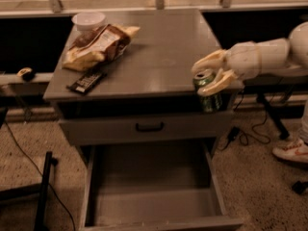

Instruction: Pick green can from middle drawer and place on counter

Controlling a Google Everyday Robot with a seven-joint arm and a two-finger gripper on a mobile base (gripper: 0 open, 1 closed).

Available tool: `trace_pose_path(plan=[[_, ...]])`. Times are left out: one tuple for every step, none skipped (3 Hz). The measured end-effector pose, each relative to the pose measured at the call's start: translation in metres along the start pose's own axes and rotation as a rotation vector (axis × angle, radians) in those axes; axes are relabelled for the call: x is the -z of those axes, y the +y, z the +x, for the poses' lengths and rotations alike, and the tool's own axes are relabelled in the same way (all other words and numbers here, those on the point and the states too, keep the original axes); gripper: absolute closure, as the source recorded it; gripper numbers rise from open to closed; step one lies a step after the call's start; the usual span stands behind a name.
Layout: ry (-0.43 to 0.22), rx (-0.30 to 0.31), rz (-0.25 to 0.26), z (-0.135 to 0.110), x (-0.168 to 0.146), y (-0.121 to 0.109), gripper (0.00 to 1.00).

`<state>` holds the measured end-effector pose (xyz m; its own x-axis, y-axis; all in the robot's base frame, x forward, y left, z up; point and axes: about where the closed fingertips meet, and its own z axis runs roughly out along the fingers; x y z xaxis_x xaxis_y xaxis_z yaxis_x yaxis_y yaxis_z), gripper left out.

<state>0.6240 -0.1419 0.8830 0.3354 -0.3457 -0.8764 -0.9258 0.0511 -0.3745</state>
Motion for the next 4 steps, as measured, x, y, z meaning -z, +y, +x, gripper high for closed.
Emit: trace_pose_path(plan=[[0.000, 0.000, 0.000, -0.001, 0.000, 0.002, 1.00], [-0.045, -0.005, -0.031, -0.001, -0.006, 0.001, 1.00], [-0.045, -0.018, -0.009, -0.003, -0.003, 0.009, 1.00], [-0.044, -0.066, 0.073, -0.007, 0.009, 0.036, 1.00]])
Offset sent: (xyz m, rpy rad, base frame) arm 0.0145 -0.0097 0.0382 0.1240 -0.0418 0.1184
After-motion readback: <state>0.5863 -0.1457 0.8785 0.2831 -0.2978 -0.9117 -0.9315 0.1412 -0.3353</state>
